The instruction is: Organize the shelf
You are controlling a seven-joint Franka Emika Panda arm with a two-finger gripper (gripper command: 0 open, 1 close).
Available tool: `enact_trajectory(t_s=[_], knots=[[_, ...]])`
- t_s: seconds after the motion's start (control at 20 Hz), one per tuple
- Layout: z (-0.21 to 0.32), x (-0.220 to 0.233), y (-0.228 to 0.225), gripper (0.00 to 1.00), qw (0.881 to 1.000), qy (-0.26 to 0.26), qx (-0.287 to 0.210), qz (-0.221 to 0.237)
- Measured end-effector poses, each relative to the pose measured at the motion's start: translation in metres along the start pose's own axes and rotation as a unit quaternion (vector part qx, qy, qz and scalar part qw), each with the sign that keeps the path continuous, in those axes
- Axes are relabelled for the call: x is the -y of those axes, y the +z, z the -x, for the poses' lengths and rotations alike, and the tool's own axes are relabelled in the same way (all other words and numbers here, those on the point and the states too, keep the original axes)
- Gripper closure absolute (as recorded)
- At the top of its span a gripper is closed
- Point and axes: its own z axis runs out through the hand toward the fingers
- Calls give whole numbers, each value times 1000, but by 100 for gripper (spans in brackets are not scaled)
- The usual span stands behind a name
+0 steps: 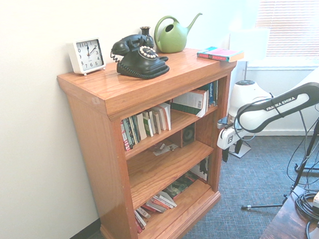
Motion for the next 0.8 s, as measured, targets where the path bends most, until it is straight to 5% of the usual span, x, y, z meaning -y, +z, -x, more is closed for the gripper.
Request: enact_trajectory(t_s=[0.25,0.45,0.8], knots=[[-8,-6,-1,0,1000,5,-12,12],[-30,-18,-18,0,996,17,-68,59],[-89,-47,-115,0,958,40,-211,192]])
